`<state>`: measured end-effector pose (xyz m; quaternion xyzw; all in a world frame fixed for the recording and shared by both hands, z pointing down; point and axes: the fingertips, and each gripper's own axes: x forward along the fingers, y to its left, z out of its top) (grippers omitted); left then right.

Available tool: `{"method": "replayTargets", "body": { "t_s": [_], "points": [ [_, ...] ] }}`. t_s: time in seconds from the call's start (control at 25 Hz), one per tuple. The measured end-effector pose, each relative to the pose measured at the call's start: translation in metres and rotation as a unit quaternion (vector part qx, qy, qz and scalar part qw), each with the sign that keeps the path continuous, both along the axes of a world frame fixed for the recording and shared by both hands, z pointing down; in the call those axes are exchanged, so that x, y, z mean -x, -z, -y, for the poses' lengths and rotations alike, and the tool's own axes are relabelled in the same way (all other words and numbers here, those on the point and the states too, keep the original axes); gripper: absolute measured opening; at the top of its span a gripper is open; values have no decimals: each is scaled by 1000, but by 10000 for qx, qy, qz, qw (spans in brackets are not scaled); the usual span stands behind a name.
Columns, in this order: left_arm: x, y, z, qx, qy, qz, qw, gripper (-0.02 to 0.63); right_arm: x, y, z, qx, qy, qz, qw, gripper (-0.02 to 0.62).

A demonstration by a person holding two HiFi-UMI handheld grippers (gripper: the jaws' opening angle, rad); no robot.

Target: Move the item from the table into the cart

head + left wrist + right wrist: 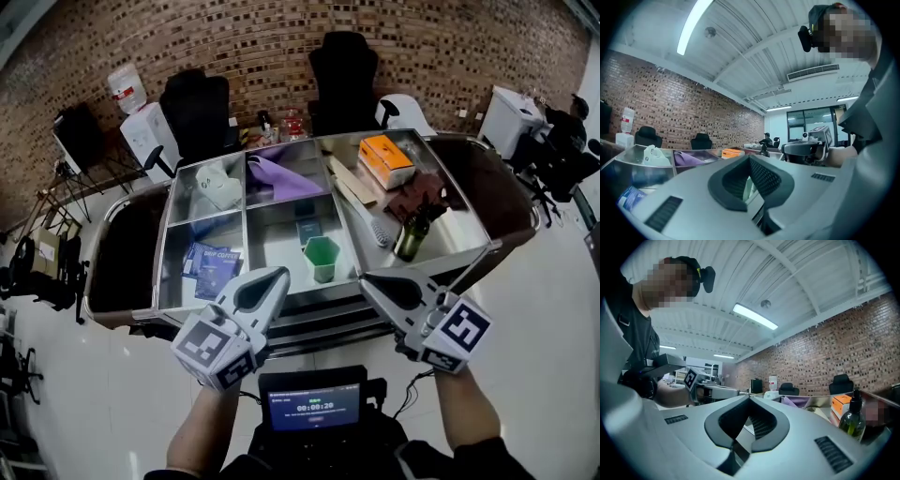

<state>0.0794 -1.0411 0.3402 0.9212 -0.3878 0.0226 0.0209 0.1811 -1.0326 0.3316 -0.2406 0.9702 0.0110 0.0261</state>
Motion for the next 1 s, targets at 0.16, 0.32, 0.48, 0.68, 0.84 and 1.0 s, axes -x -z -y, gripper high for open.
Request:
{"method": "replayTargets", "body": {
  "t_s": [0.16, 0.32, 0.48, 0.68, 0.84, 1.0],
  "points": [
    [-5, -10, -23, 32, -99, 115, 9999, -15, 3, -8, -12, 6, -30, -78, 10000, -15],
    [5, -12, -37, -7, -221, 101, 9997, -15, 15, -15, -24, 27, -27, -178, 9998, -15],
    [17, -21, -44, -131, -472, 276, 9984, -15, 27, -20, -25, 60, -275, -89, 9996, -17],
    [23, -27, -49, -87, -600, 253, 9978, -15, 38, -29, -31, 37, -336, -229, 9992, -18],
    [22, -30, -55, -28, -654, 190, 9977, -15, 41, -29, -36, -45, -250, -426, 9988, -18],
    [22, -38, -58, 10, -678, 202, 9975, -15, 38, -29, -37, -13, -306, -357, 9989, -18]
  ]
}}
